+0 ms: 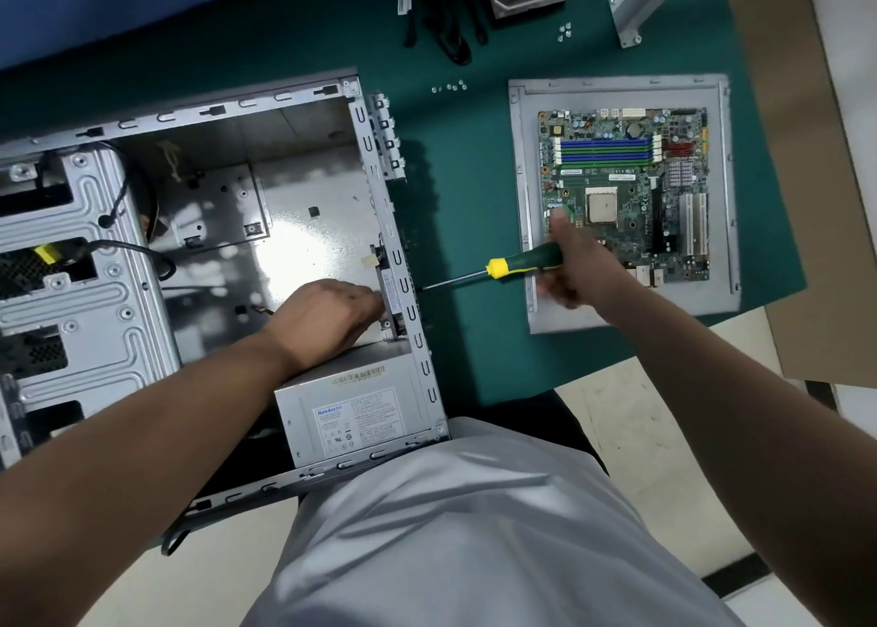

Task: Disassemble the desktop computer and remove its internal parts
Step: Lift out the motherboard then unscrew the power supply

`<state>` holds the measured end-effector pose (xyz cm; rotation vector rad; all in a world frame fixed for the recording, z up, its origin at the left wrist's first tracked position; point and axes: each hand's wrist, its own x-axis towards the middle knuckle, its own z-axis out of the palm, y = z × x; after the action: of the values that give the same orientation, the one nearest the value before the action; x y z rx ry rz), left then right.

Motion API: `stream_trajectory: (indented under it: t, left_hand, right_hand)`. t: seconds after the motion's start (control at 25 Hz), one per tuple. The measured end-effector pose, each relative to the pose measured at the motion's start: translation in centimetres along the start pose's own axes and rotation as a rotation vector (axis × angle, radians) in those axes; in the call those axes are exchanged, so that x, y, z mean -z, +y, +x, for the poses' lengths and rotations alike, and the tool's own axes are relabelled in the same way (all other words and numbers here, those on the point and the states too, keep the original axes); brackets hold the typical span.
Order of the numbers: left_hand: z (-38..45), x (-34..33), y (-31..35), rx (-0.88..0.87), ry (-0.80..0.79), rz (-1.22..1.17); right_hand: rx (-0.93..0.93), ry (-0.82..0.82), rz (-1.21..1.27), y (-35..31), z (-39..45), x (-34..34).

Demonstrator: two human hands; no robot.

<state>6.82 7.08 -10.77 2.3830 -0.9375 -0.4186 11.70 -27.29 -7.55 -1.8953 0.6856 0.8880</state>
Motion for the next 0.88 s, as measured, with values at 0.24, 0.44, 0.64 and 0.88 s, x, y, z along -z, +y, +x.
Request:
stream_trajectory:
  t: [0.24, 0.44, 0.64, 0.88]
  left_hand:
    - [-0.1, 0.1, 0.0, 0.023, -0.022, 0.007]
    - [-0.1, 0.1, 0.1, 0.003, 0.009, 0.002]
    - [-0.1, 0.1, 0.1, -0.009, 0.026, -0.006]
    - [-0.1, 0.0, 0.0, -0.009, 0.038, -0.006]
  right_hand:
    - [-0.036, -0.041, 0.305, -1.0, 0.1, 0.2]
    - [0.06, 0.021, -0.074, -0.3, 0.0, 0.1]
    - [-0.042, -0.15, 0.419, 0.1, 0.0, 0.6]
    - [0.06, -0.121, 0.345, 0.2, 0.1, 0.6]
